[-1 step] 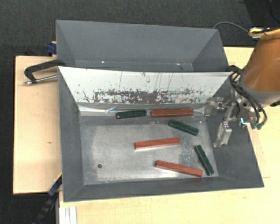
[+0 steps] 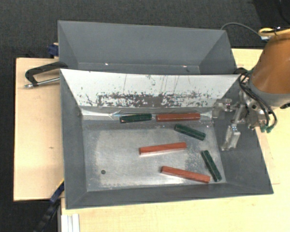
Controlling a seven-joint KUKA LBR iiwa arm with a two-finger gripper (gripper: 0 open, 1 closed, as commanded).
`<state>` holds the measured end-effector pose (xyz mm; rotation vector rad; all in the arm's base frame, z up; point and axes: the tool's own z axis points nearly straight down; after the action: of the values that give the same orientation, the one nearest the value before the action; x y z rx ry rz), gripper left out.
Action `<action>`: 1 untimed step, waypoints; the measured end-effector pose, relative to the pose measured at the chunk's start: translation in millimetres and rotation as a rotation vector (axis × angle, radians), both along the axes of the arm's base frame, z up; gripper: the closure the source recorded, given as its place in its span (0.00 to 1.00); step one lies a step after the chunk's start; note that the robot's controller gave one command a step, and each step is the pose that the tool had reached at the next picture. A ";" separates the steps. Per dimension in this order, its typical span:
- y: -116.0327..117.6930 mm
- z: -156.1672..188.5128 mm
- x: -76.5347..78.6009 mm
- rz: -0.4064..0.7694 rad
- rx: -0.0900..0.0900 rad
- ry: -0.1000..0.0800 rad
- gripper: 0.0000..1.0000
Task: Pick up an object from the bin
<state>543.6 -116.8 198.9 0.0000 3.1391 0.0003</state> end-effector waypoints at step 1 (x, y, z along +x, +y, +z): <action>14.7 -43.9 -3.0 -0.011 -0.002 -0.007 0.00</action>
Offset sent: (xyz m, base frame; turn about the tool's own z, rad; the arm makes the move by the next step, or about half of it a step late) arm 0.0254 -0.0090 -0.1235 0.0250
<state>540.6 -102.1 155.0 0.0167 3.1320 -0.0022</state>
